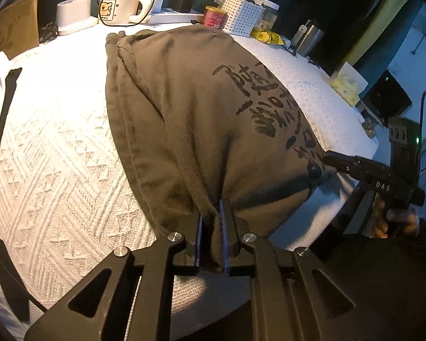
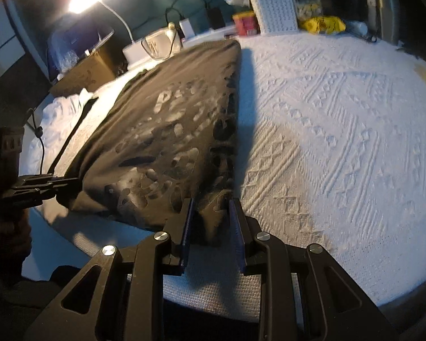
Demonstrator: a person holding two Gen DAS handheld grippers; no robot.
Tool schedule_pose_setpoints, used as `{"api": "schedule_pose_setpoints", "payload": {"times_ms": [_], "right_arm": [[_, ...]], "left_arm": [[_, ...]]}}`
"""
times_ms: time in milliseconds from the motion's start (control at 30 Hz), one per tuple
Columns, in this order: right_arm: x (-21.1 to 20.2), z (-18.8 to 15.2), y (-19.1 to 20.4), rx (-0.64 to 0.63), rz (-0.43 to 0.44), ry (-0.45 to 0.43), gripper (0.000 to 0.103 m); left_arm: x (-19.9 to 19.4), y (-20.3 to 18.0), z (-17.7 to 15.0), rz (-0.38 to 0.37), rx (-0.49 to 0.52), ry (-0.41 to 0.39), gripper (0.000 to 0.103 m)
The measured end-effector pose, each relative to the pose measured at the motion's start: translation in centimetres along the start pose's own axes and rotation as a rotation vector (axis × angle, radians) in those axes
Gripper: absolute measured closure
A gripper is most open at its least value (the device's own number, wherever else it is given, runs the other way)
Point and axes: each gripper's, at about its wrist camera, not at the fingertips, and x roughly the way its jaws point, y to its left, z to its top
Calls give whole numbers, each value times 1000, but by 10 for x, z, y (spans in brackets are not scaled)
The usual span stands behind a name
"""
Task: Fold small clothes
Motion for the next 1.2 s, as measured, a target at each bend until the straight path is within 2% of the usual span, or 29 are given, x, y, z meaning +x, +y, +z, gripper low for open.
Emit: {"api": "schedule_pose_setpoints", "payload": {"times_ms": [33,167,233,500,700,767,900,1200], "right_arm": [[-1,-2,2,-7,-7,-2,86],[-4,-10,11,-43,-44,-16,86],[-6,-14,15,-62,-56,-19,86],[-9,-16,13,-31,-33,-9,85],[-10,-22,20,-77,-52,-35,86],[-12,-23,20,-82,-56,-35,95],[-16,-24,16,-86,-88,-21,97],[-20,-27,13,-76,-95,-7,97]], "left_arm": [[0,0,-1,-3,-3,0,92],[0,-7,-5,-13,31,5,78],[-1,-11,-6,-5,47,4,76],[-7,-11,-5,22,46,-8,76],[-5,-11,-10,34,81,-11,76],[-5,-14,-11,45,97,-6,76],[-5,-18,-15,75,129,12,82],[-8,-17,-13,120,167,26,83]]}}
